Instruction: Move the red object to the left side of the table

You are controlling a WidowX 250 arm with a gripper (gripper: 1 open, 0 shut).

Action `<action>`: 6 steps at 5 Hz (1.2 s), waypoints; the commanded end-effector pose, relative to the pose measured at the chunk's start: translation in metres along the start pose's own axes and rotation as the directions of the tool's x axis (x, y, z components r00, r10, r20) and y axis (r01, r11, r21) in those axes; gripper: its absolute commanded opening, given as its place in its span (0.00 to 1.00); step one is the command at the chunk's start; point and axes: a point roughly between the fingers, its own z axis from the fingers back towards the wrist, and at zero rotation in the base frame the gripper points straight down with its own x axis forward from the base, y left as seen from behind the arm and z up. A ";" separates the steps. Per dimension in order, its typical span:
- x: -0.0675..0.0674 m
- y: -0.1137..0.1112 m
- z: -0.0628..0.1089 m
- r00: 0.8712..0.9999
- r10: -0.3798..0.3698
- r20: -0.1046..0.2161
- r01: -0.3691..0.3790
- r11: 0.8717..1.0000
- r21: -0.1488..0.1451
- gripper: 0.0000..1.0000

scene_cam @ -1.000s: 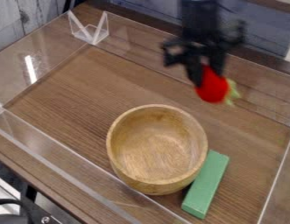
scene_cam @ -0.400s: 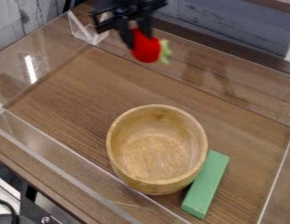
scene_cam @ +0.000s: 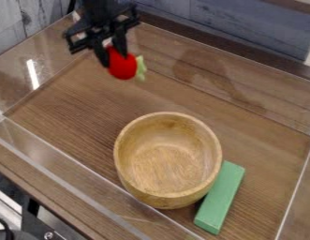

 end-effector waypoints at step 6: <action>0.029 -0.008 -0.040 0.975 0.186 0.123 -0.187 0.982 -0.005 0.00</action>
